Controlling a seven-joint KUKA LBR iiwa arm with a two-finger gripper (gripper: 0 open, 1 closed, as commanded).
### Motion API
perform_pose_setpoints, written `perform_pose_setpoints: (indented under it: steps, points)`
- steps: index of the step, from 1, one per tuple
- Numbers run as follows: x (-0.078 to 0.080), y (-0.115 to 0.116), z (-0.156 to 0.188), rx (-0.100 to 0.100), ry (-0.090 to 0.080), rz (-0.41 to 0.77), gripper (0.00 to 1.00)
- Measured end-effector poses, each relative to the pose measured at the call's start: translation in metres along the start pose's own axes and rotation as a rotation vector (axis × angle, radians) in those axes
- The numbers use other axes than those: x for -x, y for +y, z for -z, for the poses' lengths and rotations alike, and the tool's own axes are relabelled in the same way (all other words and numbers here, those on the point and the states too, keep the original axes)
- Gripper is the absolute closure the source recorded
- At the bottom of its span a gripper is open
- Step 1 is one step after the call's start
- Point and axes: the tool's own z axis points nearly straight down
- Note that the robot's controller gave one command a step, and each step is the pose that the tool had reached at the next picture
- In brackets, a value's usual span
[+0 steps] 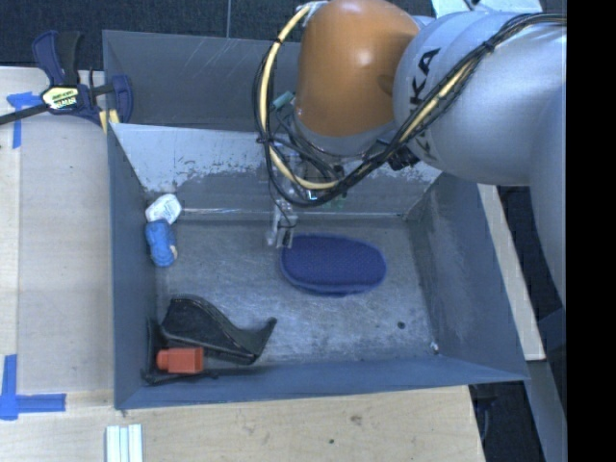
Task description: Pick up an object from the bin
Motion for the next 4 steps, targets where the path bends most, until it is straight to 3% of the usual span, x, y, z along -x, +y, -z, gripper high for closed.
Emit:
perform_pose_setpoints:
  steps: [1,2,3,4]
  points:
    - [-0.051,-0.031,0.097,0.000,-0.014,0.351,0.00]
    - [-0.045,-0.058,-0.091,0.000,-0.001,0.457,0.00]
    - [-0.045,-0.085,-0.128,0.000,-0.007,0.264,0.00]
    - [-0.044,-0.084,-0.126,0.001,-0.011,0.264,1.00]
